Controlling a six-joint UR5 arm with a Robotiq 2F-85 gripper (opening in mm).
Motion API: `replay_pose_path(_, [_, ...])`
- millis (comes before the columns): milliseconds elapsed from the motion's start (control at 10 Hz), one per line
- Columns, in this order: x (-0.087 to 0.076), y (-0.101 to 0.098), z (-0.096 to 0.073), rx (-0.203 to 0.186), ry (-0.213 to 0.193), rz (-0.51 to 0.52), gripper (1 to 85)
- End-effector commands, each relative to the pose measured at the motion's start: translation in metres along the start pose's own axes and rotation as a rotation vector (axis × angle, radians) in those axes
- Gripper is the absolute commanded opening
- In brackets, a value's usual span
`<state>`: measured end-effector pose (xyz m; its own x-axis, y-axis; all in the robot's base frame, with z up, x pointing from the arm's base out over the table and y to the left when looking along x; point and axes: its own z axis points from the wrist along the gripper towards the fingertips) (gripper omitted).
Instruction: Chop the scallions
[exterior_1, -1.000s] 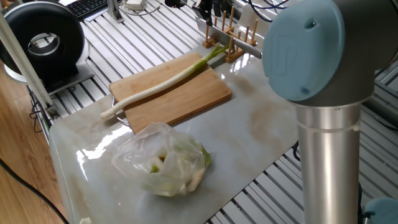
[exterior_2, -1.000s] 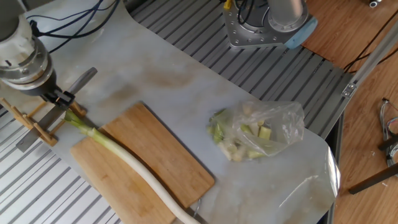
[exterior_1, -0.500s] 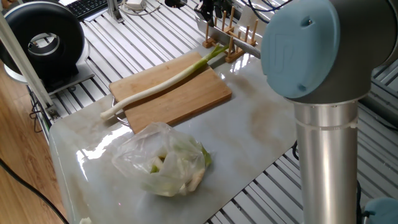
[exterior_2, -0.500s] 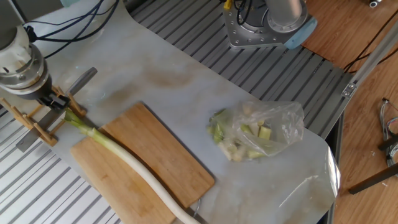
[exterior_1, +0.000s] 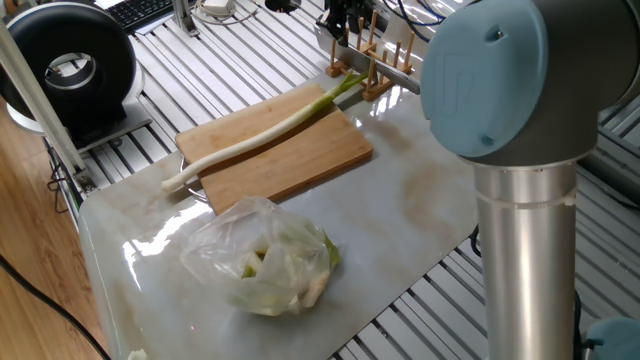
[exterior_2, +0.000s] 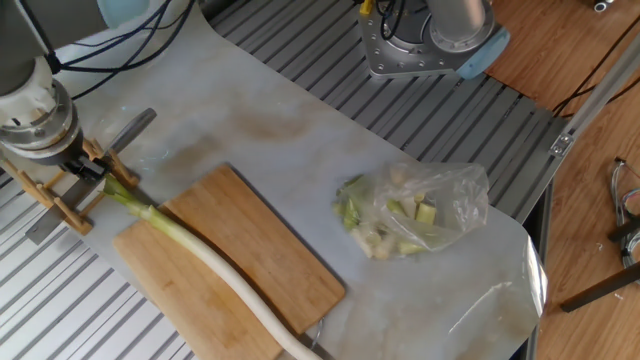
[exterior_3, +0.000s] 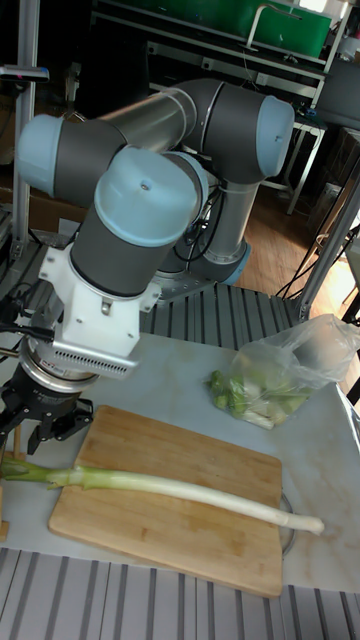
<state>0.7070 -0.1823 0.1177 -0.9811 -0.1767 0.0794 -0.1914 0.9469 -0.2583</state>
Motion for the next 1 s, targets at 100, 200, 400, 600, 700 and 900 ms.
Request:
replay_pose_path(100, [-0.0004,0.0032,0.0112,0.006,-0.007,0.024,39.0])
replay_pose_path(200, [-0.0009,0.0029,0.0144,0.008,-0.011,0.027,38.0])
replay_pose_path(400, [-0.0032,0.0034,0.0165,0.006,-0.022,0.022,37.7])
replay_pose_path(600, [0.0000,-0.0013,0.0179,0.019,-0.017,0.016,36.3])
replay_pose_path(700, [0.0005,-0.0016,0.0184,0.019,-0.017,0.016,36.0])
replay_pose_path(900, [0.0012,-0.0009,0.0187,0.017,-0.014,0.019,36.0])
